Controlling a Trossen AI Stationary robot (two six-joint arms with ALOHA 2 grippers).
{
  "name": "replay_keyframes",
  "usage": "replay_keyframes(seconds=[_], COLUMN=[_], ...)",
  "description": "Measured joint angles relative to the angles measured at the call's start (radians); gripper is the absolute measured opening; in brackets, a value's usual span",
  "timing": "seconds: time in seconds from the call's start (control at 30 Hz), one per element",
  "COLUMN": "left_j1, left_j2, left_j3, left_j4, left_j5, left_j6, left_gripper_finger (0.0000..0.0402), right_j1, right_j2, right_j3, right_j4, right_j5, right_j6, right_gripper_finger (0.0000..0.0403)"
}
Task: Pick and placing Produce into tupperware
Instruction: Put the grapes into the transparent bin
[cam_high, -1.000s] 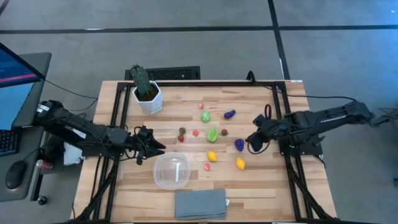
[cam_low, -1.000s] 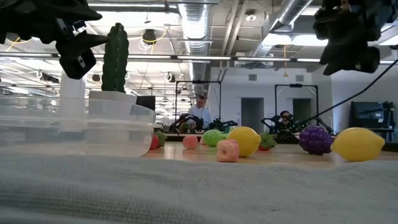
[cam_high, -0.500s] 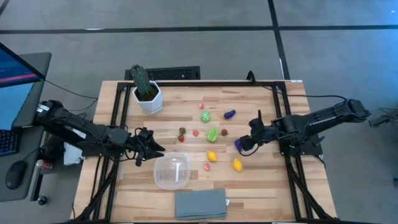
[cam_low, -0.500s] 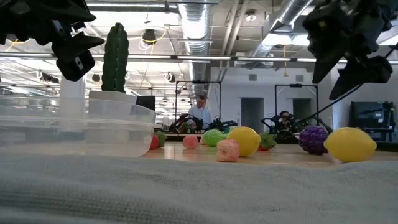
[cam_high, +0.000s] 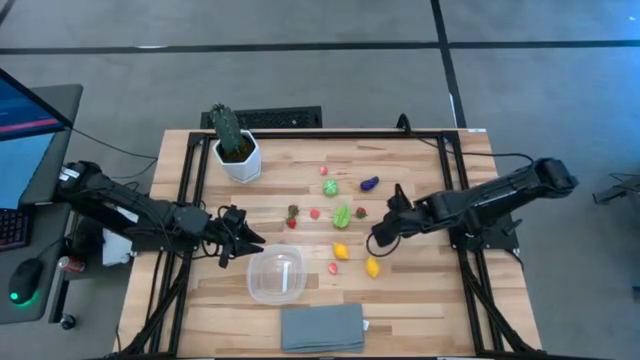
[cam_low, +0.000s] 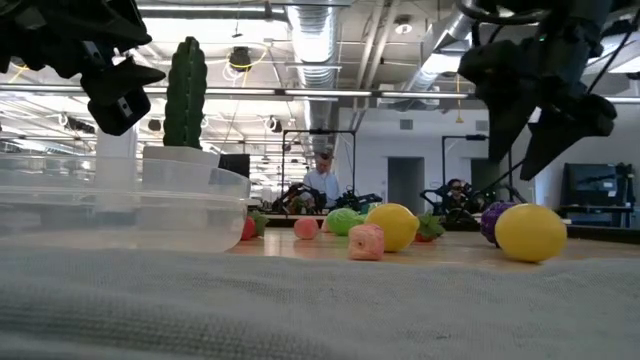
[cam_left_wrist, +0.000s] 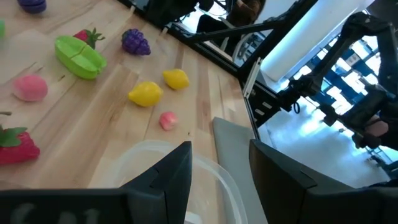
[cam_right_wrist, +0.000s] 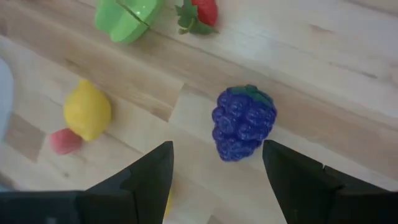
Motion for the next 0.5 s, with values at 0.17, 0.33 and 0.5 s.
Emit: replay_keyframes(seconds=[0.17,0.33,0.5], left_j1=[0.000,0.000,0.000], left_j2=[0.000,0.000,0.000], left_j3=[0.000,0.000,0.000], left_j4=[-0.005,-0.011,-0.019], left_j5=[0.000,0.000,-0.001], left_j6=[0.000,0.000,0.000], left_gripper_finger=[0.0149,0.0149,0.0149], right_j1=[0.000,-0.013,-0.034], right_j2=[0.055,0.068,0.068], right_j3=[0.038,0.057,0.058], right_j4=[-0.003,-0.051,-0.074], right_j5=[-0.035,-0.041,-0.043], right_j6=[-0.070,-0.040,-0.044], right_gripper_finger=[0.0270,0.0270,0.0270])
